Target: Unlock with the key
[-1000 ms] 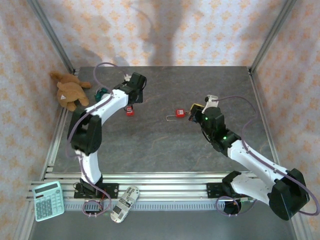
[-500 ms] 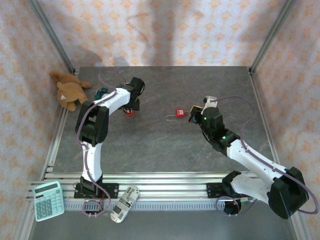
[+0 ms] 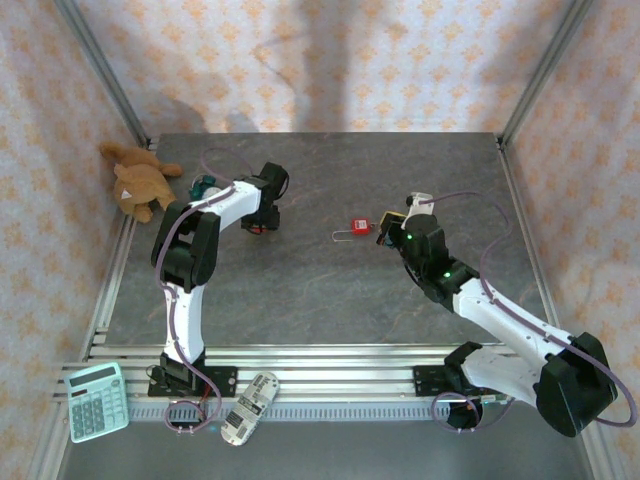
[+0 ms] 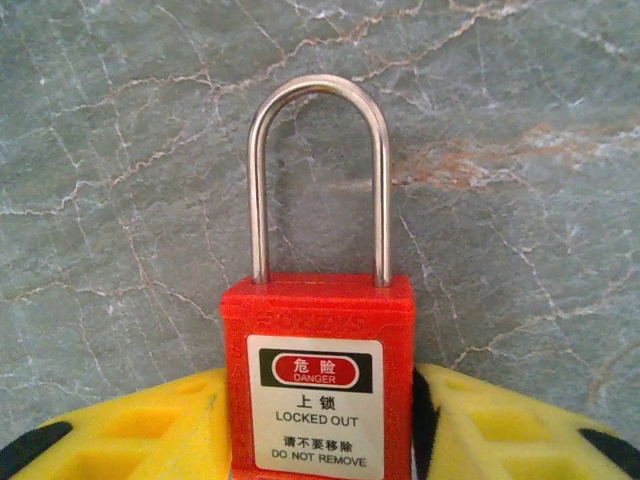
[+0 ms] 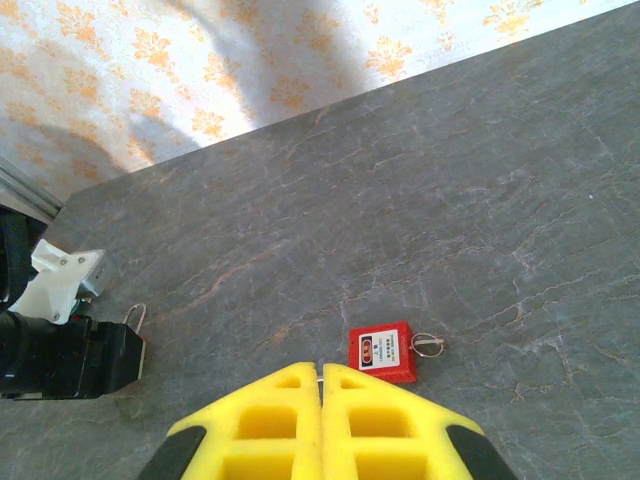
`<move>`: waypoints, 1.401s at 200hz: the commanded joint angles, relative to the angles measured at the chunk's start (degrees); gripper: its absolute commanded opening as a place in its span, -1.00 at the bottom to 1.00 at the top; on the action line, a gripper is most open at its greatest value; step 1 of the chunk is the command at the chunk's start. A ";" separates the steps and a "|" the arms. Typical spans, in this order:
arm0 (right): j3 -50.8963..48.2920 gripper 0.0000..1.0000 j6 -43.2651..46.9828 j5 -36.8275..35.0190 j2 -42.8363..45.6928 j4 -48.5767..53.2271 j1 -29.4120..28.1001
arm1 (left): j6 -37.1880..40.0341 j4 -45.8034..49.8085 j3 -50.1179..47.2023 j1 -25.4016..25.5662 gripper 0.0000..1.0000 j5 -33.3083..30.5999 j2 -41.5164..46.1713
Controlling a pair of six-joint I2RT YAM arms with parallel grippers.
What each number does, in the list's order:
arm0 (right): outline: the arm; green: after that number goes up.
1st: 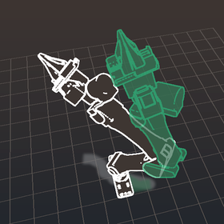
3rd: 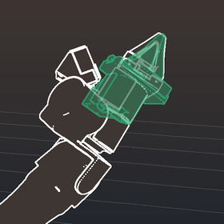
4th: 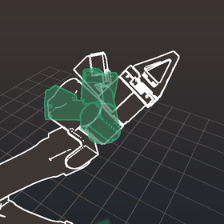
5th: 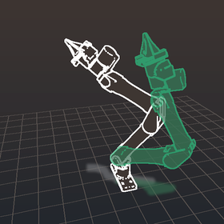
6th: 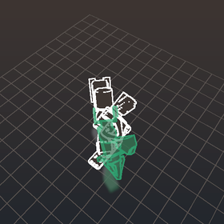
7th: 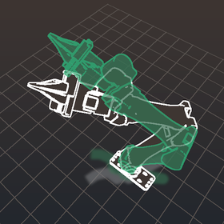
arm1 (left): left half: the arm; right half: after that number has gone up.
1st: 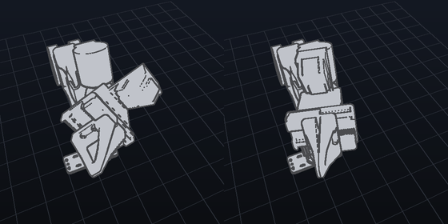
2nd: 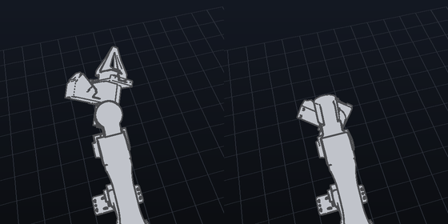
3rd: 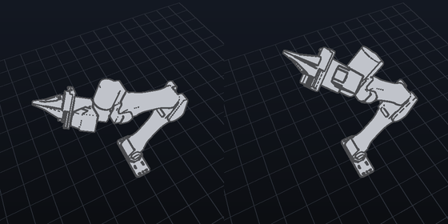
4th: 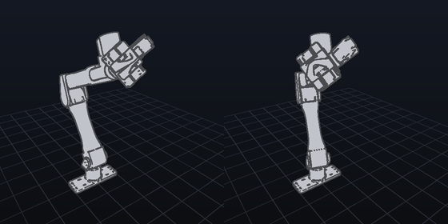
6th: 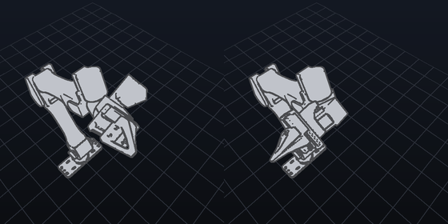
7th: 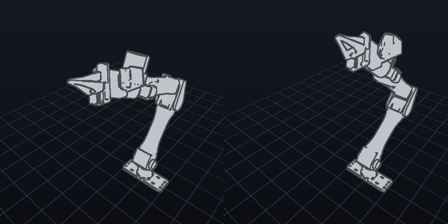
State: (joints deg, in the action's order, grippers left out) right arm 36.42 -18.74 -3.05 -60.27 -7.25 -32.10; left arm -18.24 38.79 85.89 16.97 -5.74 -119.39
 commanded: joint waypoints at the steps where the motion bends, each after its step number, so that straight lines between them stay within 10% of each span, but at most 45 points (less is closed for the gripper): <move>1: 0.15 -0.93 0.85 -0.49 1.15 0.10 -0.07 | -1.02 -0.79 -1.65 -0.71 -0.12 0.10 0.29; 146: -3.75 -0.92 0.51 -3.98 0.56 -8.85 -0.08 | -28.05 -16.93 -37.08 10.45 -0.14 3.11 27.23; 280: -3.21 -0.92 0.82 -3.45 0.33 -7.03 -0.12 | -32.10 -20.94 -33.45 18.55 0.28 6.86 24.69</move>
State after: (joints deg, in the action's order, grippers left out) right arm 32.71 -18.13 -5.19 -59.75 -13.76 -32.10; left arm -49.69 20.32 48.99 34.13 -2.26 -93.38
